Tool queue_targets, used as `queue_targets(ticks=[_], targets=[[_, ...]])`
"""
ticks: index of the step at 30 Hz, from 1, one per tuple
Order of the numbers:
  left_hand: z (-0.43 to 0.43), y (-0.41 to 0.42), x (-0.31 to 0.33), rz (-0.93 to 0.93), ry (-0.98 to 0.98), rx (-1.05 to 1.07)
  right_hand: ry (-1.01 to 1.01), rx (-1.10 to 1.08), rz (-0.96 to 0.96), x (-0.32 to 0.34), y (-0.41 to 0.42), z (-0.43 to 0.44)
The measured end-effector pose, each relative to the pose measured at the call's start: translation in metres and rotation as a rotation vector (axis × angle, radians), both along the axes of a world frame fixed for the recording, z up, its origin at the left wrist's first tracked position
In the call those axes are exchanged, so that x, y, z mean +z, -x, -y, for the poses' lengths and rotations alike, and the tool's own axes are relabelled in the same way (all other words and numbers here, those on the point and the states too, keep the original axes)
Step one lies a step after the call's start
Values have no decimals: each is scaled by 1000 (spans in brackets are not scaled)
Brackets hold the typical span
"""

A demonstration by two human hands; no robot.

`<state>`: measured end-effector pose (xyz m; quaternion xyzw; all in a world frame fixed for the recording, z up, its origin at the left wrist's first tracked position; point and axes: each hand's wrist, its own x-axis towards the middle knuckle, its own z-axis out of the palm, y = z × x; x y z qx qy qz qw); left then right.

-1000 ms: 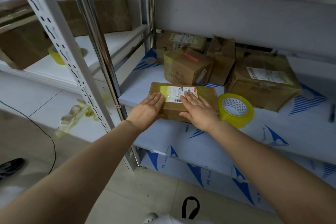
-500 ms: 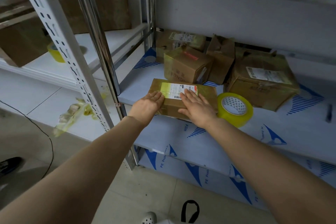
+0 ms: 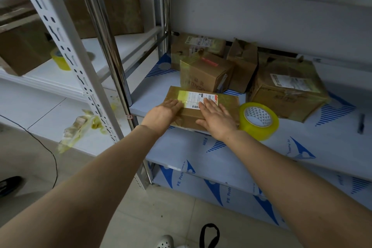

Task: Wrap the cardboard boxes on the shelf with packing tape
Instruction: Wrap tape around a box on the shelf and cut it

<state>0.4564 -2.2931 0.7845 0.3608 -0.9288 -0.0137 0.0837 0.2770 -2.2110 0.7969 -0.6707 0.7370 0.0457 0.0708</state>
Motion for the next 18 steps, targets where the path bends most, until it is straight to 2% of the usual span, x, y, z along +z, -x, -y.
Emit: queue_targets(ticks=[4, 6, 7, 10, 13, 14, 15, 18], targets=[[-8, 0, -4, 53, 34, -2, 11, -4, -34, -2, -1, 1], [-11, 2, -4, 68, 42, -12, 6, 9, 51, 1, 2, 1], [-12, 2, -4, 70, 44, -12, 33, 17, 160, 3, 5, 0], [-13, 1, -4, 33, 22, -17, 329, -50, 554, 12, 18, -19], [-12, 0, 0, -55, -15, -40, 626, -359, 544, 10, 51, -46], [-13, 1, 2, -55, -32, -46, 616, -437, 509, 9, 65, -53], [-14, 3, 3, -36, -45, -49, 518, -477, 452, 7, 77, -57], [-19, 16, 4, 70, -14, -45, -2, -430, 140, -3, 104, -67]])
